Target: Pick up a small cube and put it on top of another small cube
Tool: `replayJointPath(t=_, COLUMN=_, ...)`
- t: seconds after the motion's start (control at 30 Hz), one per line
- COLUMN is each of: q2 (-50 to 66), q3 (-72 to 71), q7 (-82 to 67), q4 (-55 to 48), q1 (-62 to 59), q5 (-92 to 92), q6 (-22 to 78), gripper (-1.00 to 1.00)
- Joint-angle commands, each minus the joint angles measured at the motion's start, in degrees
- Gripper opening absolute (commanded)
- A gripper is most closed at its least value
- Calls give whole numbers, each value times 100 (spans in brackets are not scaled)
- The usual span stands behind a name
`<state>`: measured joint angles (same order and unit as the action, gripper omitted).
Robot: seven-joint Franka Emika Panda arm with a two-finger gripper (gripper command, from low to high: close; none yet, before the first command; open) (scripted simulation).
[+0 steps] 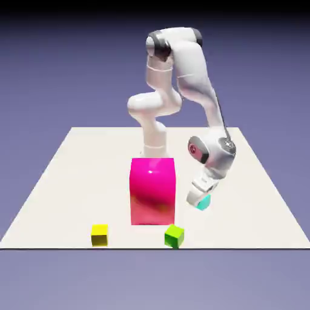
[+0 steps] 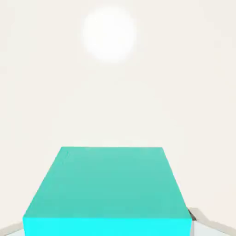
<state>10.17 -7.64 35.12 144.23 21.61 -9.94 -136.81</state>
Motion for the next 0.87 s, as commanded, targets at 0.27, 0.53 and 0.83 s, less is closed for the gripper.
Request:
replayJointPath(t=0.27, q2=780, q3=-406, q7=1321, q4=-1869, q1=-1809, q5=439, q6=1137, gripper=-100)
replayJointPath(t=0.53, q2=1387, q3=-619, q7=2114, q4=-2863, q1=-2849, q5=665, q6=1555, gripper=-100)
replayJointPath(t=0.83, q2=1237, q3=-645, q7=2090, q4=-2964, q1=-2869, q5=706, q6=1803, gripper=100)
